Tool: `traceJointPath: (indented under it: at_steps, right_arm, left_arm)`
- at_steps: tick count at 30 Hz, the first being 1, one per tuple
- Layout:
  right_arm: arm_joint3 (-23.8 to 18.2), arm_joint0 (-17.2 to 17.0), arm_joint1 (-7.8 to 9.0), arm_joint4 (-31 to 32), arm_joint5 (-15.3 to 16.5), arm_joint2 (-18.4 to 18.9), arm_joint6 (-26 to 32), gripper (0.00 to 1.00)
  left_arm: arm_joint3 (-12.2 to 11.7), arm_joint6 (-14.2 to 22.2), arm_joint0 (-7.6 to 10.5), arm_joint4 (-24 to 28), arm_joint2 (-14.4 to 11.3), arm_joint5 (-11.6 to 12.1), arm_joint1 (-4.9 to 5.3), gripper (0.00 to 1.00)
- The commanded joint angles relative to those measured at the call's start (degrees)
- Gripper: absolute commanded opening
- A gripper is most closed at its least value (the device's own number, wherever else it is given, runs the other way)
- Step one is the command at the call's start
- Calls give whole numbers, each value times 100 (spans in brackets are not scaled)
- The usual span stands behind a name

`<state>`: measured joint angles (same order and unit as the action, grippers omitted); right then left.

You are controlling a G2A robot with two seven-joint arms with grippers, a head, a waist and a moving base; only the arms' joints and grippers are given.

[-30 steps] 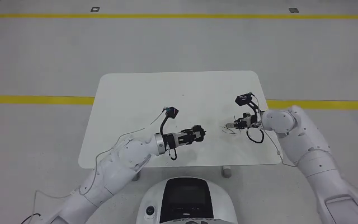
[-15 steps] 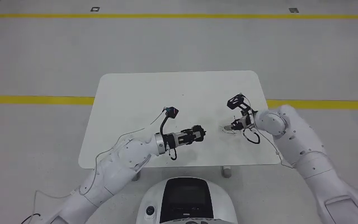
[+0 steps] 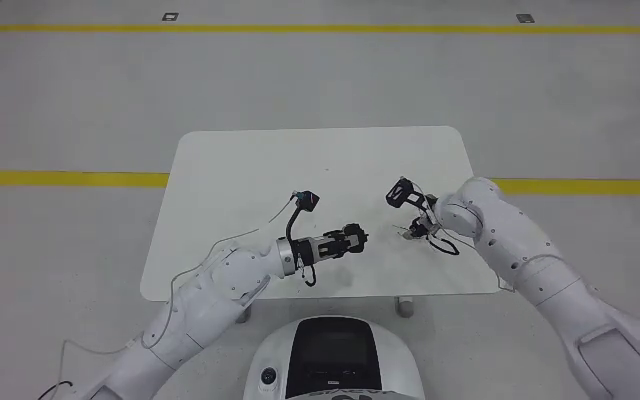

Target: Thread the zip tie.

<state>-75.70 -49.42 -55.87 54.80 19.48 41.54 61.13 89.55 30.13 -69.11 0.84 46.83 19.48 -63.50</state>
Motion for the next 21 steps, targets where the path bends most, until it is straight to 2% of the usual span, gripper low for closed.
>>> traceJointPath:
  at_steps: [1, 6, 10, 17, 21]
  right_arm:
    - [-3, -6, 0, 2, 0, 15, 2, 100]
    - [-3, -6, 0, 2, 0, 15, 2, 100]
    - [61, -87, 19, 40, 0, 6, -268, 100]
    - [184, 107, 89, -500, 0, -318, -405, 100]
    - [184, 107, 89, -500, 0, -318, -405, 100]
  left_arm:
    - [0, 0, 0, 0, 0, 0, 0, 0]
    - [0, 0, 0, 0, 0, 0, 0, 0]
    - [0, 0, 0, 0, 0, 0, 0, 0]
    - [0, 0, 0, 0, 0, 0, 0, 0]
    - [0, 0, 0, 0, 0, 0, 0, 0]
